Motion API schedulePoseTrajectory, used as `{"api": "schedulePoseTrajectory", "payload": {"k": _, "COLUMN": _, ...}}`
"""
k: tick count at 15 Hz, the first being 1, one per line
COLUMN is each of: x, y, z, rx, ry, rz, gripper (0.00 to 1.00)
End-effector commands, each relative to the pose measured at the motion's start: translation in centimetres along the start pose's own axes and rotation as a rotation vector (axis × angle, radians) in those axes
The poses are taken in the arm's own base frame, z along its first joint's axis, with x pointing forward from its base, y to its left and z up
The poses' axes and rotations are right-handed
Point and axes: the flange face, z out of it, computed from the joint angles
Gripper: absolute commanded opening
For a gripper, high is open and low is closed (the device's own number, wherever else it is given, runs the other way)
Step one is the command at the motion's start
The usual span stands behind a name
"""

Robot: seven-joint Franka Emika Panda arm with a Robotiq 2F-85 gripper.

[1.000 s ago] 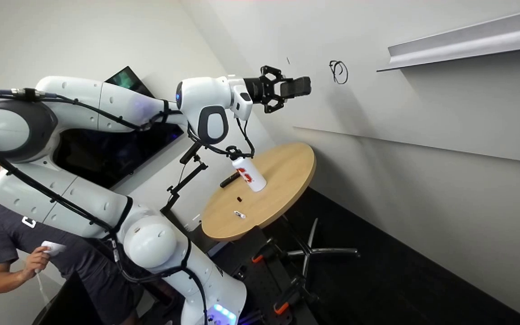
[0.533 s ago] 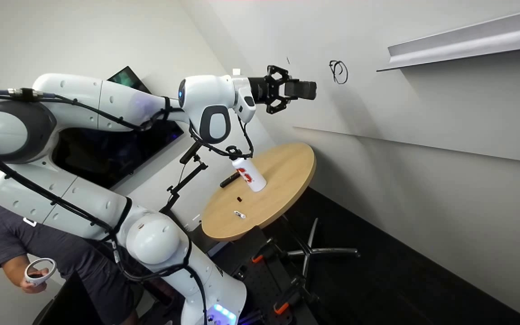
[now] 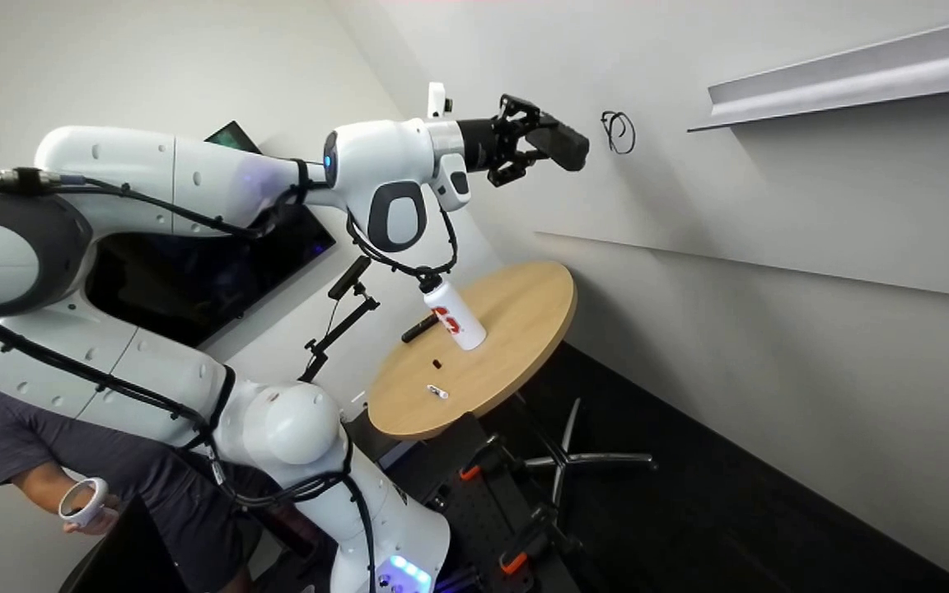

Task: Use the duster to erase the writings on the white board

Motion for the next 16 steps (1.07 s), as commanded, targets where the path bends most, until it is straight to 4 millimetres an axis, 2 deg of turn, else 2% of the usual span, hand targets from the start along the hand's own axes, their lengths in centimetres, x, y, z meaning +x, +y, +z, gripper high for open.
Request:
{"api": "schedulePoseTrajectory", "payload": {"k": 1, "x": -1.8, "y": -4.0, "z": -1.6, "rx": 0.078, "ry": -0.061, "rz": 0.134, "gripper": 0.28}}
{"api": "schedulePoseTrajectory", "payload": {"k": 2, "x": -0.7, "y": -2.1, "z": -0.7, "rx": 0.042, "ry": -0.023, "rz": 0.068, "gripper": 0.28}}
{"api": "schedulePoseTrajectory", "payload": {"k": 3, "x": -1.0, "y": -2.7, "z": -0.8, "rx": 0.05, "ry": -0.031, "rz": 0.075, "gripper": 0.53}}
{"api": "schedulePoseTrajectory", "payload": {"k": 5, "x": -0.8, "y": -2.3, "z": -0.7, "rx": 0.042, "ry": -0.026, "rz": 0.073, "gripper": 0.53}}
{"api": "schedulePoseTrajectory", "payload": {"k": 6, "x": -0.8, "y": -2.1, "z": -0.6, "rx": 0.038, "ry": -0.023, "rz": 0.071, "gripper": 0.28}}
{"api": "schedulePoseTrajectory", "payload": {"k": 13, "x": -3.6, "y": -6.2, "z": -1.1, "rx": 0.127, "ry": -0.061, "rz": 0.109, "gripper": 0.28}}
{"api": "schedulePoseTrajectory", "payload": {"k": 16, "x": -3.3, "y": -6.1, "z": -0.9, "rx": 0.127, "ry": -0.049, "rz": 0.126, "gripper": 0.28}}
